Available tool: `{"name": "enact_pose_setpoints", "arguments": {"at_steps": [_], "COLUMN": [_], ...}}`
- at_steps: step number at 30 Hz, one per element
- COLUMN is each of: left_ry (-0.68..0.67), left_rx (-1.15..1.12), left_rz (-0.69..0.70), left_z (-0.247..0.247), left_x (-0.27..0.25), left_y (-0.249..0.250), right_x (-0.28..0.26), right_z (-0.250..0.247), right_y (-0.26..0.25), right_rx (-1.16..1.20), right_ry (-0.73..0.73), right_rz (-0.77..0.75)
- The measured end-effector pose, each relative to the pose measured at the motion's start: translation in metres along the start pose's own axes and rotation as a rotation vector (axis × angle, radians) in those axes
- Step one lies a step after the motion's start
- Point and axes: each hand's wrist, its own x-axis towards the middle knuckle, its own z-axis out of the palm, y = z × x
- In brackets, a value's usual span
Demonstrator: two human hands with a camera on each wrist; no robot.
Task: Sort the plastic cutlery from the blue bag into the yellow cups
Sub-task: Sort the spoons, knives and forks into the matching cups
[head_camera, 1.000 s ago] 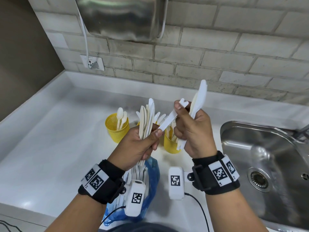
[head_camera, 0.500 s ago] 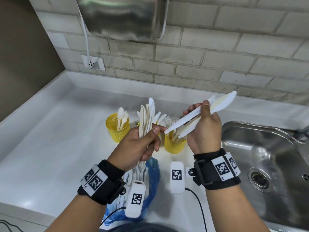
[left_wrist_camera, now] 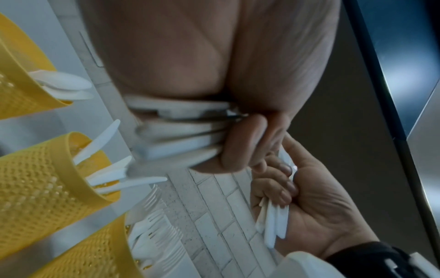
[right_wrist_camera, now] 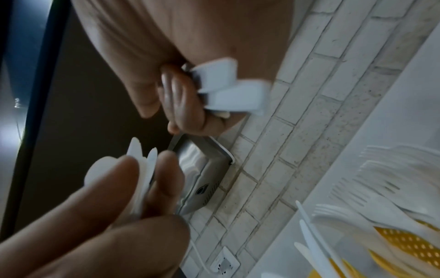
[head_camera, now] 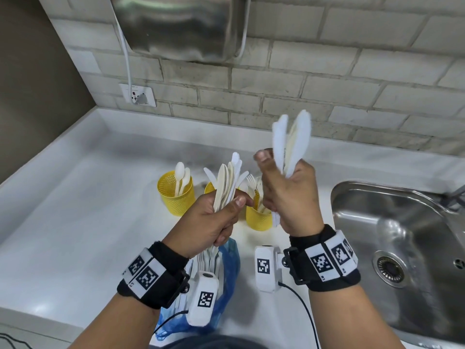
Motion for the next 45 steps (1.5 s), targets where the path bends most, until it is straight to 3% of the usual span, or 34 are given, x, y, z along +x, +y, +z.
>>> {"name": "enact_pose_setpoints", "arguments": {"at_steps": [5,13,20,25,34,45], "left_ry": [0.036,0.018,-0.019,-0.049,-0.044,-0.037], "left_rx": [0.084,0.119,0.109,0.071,0.055,0.076], "left_rz": [0.007,0.001,-0.010,-0.032,-0.094,-0.084], "left_z": [-0.001,0.001,0.001,0.001,0.001,0.001], "left_x": [-0.001,-0.001,-0.001,0.001,0.001,0.001], "left_y": [-0.003,-0.003,-0.003,-0.003,-0.005,-0.003], "right_x": [-0.004,-0.004,-0.007,-0.003,0.007,0.004], "right_z": [0.005,0.007,0.005,0.006,-0.005,-0.008], "right_y": [-0.001,-0.005,-0.014,-0.008,-0.008,-0.002], "right_rx": [-0.088,-0.164,-0.133,-0.177,0.120,0.174], "right_ry": [-0.106,-0.017,-0.091,0.007,0.256,0.082], "right_rz": [0.012,-0.058,-0.028,-0.056,0.095,0.138]}}
